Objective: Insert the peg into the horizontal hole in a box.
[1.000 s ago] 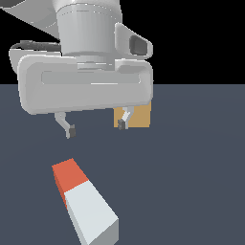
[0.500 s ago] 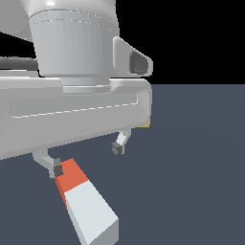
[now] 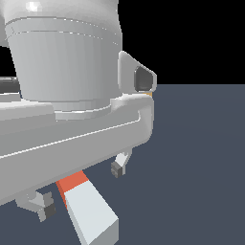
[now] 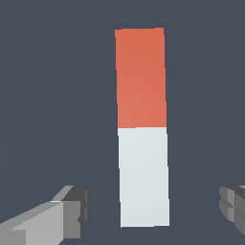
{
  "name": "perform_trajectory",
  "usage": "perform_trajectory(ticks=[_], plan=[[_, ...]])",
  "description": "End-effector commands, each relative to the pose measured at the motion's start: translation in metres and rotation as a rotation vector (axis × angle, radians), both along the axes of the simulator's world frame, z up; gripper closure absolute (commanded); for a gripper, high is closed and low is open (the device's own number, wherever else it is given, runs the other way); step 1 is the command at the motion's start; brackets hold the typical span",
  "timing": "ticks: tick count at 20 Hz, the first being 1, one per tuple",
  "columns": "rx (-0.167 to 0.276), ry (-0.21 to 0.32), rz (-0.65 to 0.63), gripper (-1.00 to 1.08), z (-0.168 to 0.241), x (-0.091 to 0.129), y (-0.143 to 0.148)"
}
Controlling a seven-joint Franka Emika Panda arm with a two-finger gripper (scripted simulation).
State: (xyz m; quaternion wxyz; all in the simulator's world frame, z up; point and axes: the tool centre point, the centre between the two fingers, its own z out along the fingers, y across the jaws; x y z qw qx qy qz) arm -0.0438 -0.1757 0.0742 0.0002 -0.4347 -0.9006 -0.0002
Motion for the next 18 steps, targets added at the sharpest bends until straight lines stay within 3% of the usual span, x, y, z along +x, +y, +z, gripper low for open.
perform_trajectory(ticks=[1,10,18], plan=[[0.000,0.000,0.018,-0.92,-0.002,0.001,-0.004],[-0.001,0.000,0.026,-0.92,-0.007,0.002,-0.007],[-0.001,0.000,0.028,-0.92,-0.040,0.002,-0.007]])
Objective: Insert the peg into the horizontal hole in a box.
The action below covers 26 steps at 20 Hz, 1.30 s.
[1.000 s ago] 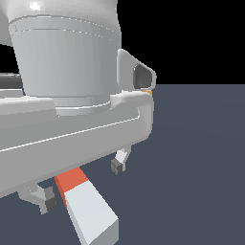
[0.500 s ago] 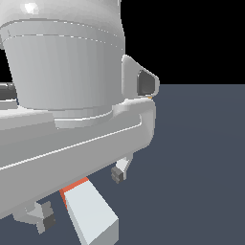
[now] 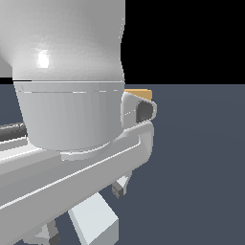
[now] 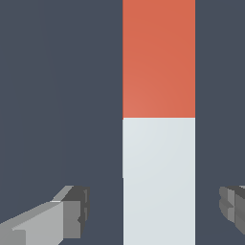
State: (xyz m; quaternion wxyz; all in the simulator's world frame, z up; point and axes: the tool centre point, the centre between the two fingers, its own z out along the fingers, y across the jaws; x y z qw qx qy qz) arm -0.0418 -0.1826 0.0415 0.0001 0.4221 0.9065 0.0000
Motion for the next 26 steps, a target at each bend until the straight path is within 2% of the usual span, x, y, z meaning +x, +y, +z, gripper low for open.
perform_trajectory(ticks=[1,7,8,20,26], plan=[[0.000,0.000,0.001,-0.92,-0.012,0.000,0.000],[0.000,0.000,0.001,-0.92,-0.021,0.001,0.000],[0.000,0.000,0.001,1.08,-0.021,0.001,0.000],[0.001,0.001,0.000,1.08,-0.021,0.001,0.001],[0.001,0.000,-0.027,1.08,-0.018,-0.001,0.011]])
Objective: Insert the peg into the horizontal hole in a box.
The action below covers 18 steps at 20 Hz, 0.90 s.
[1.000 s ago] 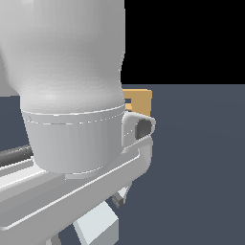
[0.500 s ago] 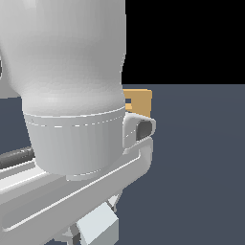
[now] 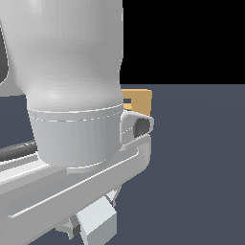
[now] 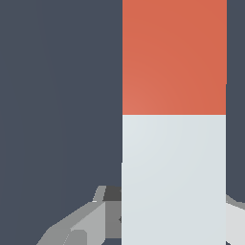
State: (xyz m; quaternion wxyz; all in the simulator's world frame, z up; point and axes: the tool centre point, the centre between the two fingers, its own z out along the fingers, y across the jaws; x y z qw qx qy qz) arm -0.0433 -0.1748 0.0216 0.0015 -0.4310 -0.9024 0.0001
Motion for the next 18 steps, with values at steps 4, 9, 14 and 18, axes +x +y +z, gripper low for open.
perform_trajectory(ticks=[4,9,14,18], plan=[[-0.001,-0.003,-0.043,1.08,0.007,-0.001,0.017],[0.000,-0.003,-0.106,1.08,0.014,-0.003,0.042],[0.000,-0.003,-0.186,1.08,0.024,-0.003,0.074],[0.000,-0.003,-0.251,1.08,0.032,-0.001,0.100]])
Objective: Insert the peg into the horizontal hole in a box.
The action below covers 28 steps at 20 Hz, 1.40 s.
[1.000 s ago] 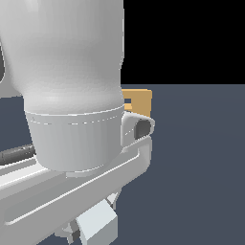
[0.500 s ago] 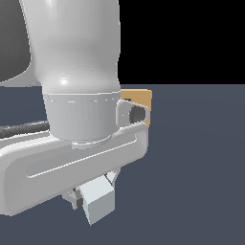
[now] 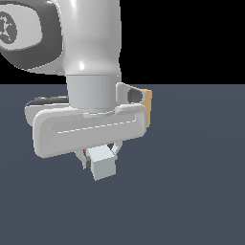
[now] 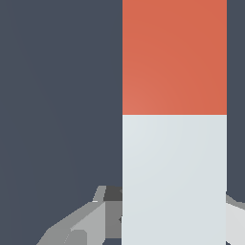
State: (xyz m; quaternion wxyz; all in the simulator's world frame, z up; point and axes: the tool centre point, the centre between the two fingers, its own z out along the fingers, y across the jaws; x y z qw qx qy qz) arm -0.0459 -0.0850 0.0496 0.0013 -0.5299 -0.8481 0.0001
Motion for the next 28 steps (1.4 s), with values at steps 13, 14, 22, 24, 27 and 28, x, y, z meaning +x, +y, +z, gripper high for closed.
perform_trajectory(ticks=[13,14,22,24,27,28], plan=[[-0.001,-0.002,-0.234,1.08,0.030,0.021,0.091],[-0.001,-0.002,-0.250,1.08,0.032,0.023,0.097],[-0.001,-0.002,-0.369,1.08,0.047,0.044,0.140],[-0.001,-0.002,-0.393,1.08,0.050,0.049,0.148],[-0.001,-0.002,-0.421,1.08,0.054,0.056,0.158],[-0.002,-0.002,-0.429,1.08,0.055,0.057,0.160]])
